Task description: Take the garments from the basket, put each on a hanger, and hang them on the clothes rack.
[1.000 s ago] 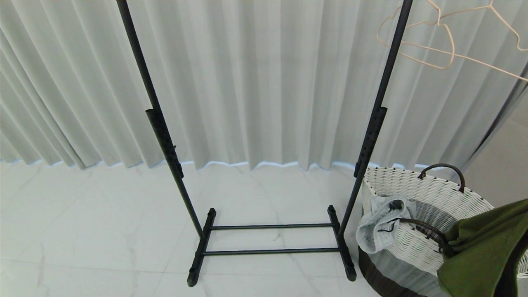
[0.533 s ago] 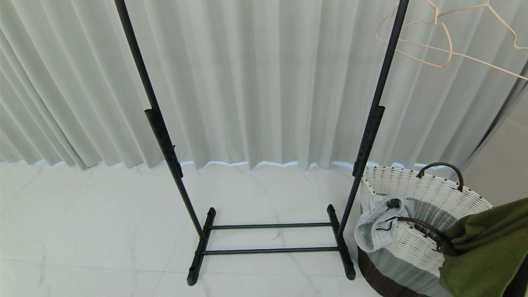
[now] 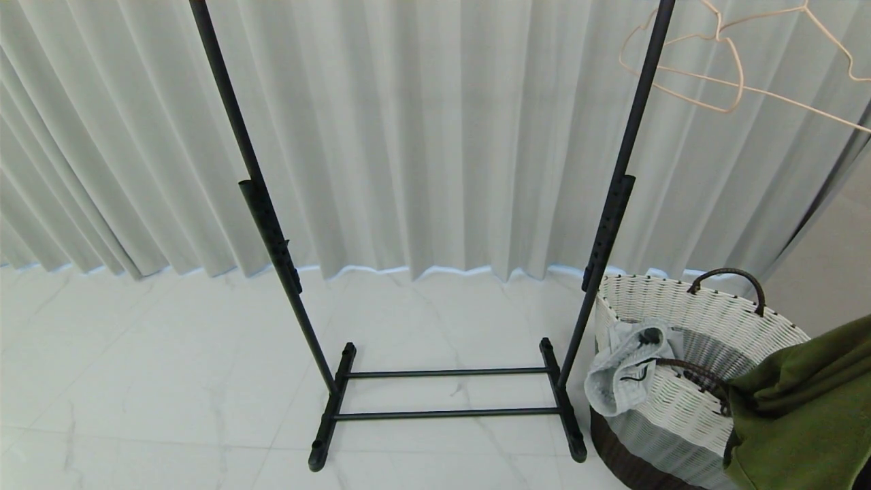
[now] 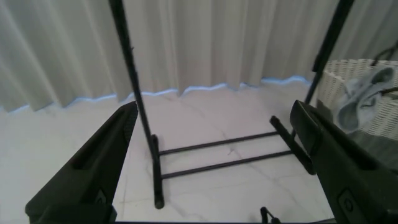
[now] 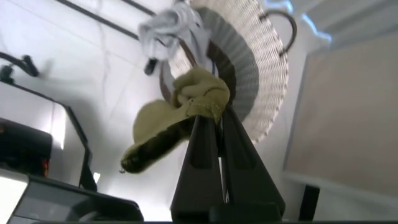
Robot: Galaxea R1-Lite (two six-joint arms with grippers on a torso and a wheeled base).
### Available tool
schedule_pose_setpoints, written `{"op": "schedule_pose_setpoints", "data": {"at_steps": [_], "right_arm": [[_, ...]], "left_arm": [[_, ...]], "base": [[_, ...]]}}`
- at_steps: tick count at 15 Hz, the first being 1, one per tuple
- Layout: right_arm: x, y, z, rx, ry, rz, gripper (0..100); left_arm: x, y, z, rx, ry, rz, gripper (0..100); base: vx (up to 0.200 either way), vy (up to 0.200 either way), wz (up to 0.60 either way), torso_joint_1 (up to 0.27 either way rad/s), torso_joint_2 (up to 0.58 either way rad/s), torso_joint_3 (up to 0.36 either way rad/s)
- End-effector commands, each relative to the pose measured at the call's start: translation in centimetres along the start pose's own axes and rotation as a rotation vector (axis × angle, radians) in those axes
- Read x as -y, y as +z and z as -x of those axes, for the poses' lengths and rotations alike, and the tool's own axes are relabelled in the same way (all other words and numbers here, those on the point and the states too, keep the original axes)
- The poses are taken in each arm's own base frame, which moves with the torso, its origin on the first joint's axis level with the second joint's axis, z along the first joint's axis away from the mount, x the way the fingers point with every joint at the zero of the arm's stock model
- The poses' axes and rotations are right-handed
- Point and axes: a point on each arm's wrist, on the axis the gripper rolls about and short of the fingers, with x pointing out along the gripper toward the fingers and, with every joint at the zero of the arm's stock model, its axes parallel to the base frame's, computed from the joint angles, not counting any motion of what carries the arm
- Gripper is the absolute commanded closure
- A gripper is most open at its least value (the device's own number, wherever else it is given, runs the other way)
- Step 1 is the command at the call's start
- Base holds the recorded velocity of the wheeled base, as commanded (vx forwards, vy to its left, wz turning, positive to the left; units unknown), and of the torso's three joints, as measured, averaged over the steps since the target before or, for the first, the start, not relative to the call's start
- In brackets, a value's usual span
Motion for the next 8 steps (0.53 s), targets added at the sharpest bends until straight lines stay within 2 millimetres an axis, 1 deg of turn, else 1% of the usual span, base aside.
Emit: {"op": "schedule_pose_setpoints", "data": {"at_steps": [1,2,4,6,7,8], "right_arm": [[-0.1,0.5,0.1,0.029,0.028,0.008,100],[-0.3,1.0,0.3,0.060,0.074,-0.011,100],[-0.7,1.8,0.5,0.102,0.143,-0.039,100],[-1.1,2.7,0.8,0.159,0.217,-0.072,100],[-1.3,3.2,0.6,0.182,0.251,-0.095,100],[-1.5,3.5,0.6,0.201,0.277,-0.114,100]], "left_arm": [[-0.6,3.7,-2.4,-0.071,-0.101,-0.024,0],[-0.9,5.8,-4.3,-0.084,-0.161,-0.026,0],[-1.0,8.2,-7.5,-0.117,-0.237,-0.021,0],[-0.6,9.7,-11.2,-0.189,-0.303,0.000,0],[-0.2,10.2,-13.0,-0.221,-0.341,0.017,0],[0.6,10.3,-14.5,-0.261,-0.389,0.048,0]], "base": [[0.000,0.000,0.00,0.000,0.00,0.000],[0.000,0.000,0.00,0.000,0.00,0.000],[0.000,0.000,0.00,0.000,0.00,0.000],[0.000,0.000,0.00,0.000,0.00,0.000],[0.000,0.000,0.00,0.000,0.00,0.000],[0.000,0.000,0.00,0.000,0.00,0.000]]}}
